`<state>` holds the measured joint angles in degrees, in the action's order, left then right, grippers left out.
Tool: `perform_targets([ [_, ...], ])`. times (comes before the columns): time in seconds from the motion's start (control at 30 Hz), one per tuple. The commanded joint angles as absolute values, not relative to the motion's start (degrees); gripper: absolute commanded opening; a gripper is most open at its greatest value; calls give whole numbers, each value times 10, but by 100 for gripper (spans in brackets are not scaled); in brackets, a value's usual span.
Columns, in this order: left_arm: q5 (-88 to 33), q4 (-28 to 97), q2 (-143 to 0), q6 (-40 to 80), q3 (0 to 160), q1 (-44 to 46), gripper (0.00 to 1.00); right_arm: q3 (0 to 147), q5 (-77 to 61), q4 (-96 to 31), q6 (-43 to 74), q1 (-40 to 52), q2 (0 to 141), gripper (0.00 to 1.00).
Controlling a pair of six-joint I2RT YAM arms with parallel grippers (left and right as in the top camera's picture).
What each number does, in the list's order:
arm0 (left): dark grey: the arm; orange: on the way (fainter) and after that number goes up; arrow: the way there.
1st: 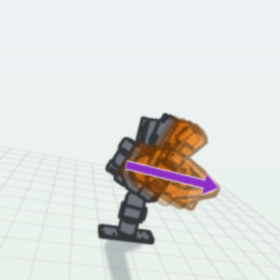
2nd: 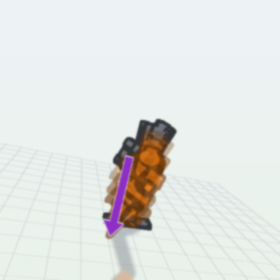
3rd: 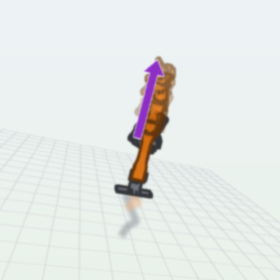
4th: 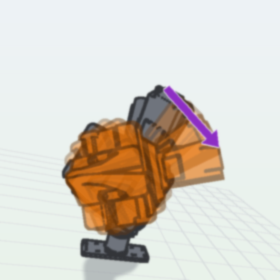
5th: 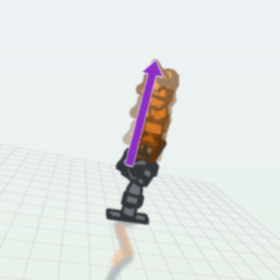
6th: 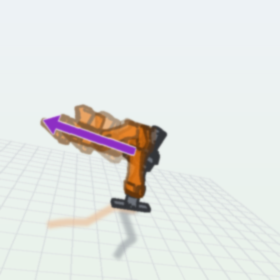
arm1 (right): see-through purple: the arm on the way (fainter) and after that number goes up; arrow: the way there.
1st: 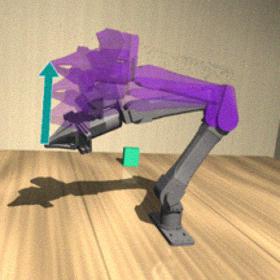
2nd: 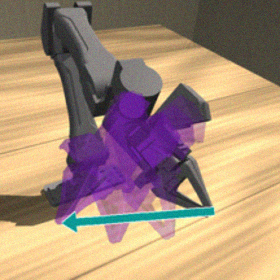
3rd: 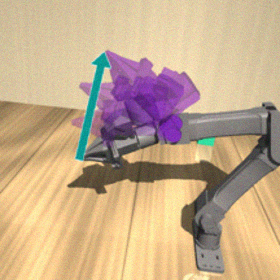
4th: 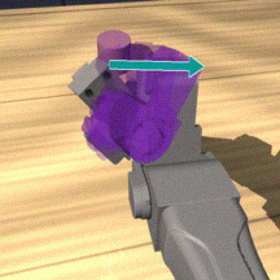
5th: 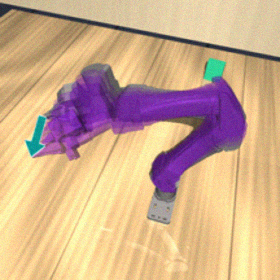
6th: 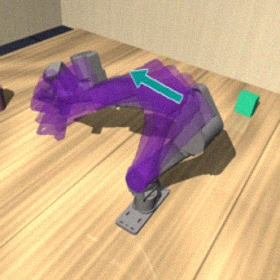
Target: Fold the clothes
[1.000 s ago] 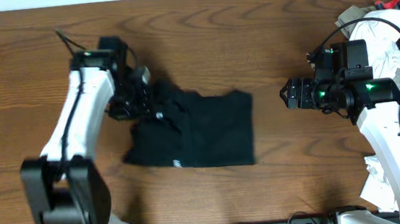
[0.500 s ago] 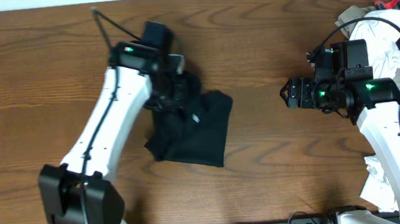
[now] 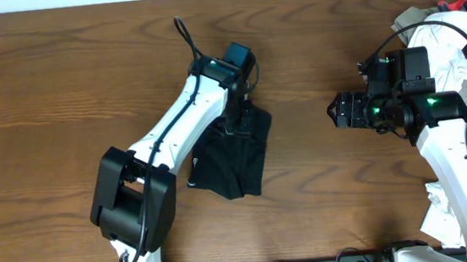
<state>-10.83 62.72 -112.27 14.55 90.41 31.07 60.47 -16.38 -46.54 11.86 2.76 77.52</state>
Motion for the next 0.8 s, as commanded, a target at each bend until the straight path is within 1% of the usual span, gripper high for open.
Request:
perform_targets([
  [0.0, -115, 646, -1110, 153, 924, 316, 53, 608, -178, -468, 110, 23, 767, 81],
  [0.13, -108, 666, -1083, 153, 947, 304, 55, 608, -233, -465, 79, 23, 767, 81],
  [0.27, -86, 675, -1045, 151, 960, 272, 63, 608, -291, -465, 51, 34, 767, 76],
  [0.33, -60, 682, -1027, 151, 960, 248, 65, 608, -309, -462, 50, 50, 767, 73],
  [0.43, -39, 697, -1016, 151, 960, 201, 66, 607, -331, -442, 50, 95, 767, 70],
  [0.47, -40, 702, -1017, 151, 959, 185, 64, 607, -333, -429, 51, 117, 768, 65],
  [0.53, -40, 712, -1020, 151, 953, 154, 57, 607, -332, -398, 55, 162, 771, 57],
  [0.6, -40, 716, -1023, 151, 939, 127, 48, 607, -333, -348, 73, 215, 781, 49],
  [0.67, -40, 719, -1024, 146, 928, 107, 46, 607, -332, -290, 93, 267, 799, 42],
  [0.77, -40, 724, -1025, 138, 919, 81, 46, 607, -325, -221, 111, 327, 835, 40],
])
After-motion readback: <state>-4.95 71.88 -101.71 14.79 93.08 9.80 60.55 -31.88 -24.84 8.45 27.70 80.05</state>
